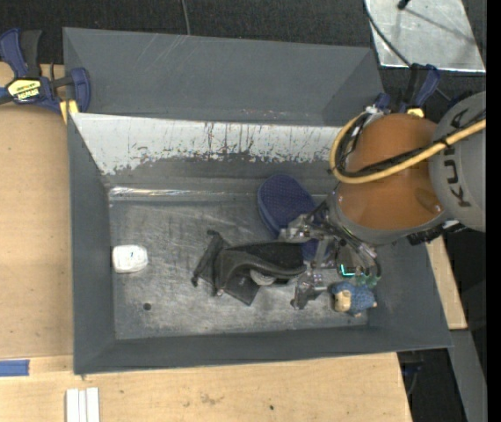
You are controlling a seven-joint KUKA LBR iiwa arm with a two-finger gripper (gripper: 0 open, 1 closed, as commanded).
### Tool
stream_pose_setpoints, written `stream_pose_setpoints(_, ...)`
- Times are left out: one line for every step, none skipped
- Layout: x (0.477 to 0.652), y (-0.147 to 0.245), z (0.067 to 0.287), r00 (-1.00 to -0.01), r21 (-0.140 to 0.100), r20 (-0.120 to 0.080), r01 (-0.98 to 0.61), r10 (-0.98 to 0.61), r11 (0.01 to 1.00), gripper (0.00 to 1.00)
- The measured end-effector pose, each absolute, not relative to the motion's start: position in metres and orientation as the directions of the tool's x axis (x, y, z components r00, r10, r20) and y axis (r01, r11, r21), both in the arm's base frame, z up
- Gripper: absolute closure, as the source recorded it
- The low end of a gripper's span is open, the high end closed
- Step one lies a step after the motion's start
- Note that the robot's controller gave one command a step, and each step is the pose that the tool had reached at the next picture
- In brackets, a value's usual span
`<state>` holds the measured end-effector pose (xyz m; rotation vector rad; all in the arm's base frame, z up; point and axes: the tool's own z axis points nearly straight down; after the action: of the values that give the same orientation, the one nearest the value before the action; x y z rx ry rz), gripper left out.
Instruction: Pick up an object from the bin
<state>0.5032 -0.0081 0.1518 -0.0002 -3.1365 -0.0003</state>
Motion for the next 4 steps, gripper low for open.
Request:
stream_pose_setpoints(0.515,-0.002,0.090,-0.993,0.000,-0.011,0.119,0.119,0.993,0.00)
stream_pose_setpoints(0.522,0.026,0.076,-0.999,-0.006,-0.019,0.028,0.028,1.000,0.00)
stream_pose_setpoints(0.524,0.025,0.077,-1.000,-0.001,-0.009,0.030,0.030,1.000,0.00)
stream_pose_setpoints(0.525,0.025,0.078,-1.000,0.000,-0.006,0.030,0.030,1.000,0.00)
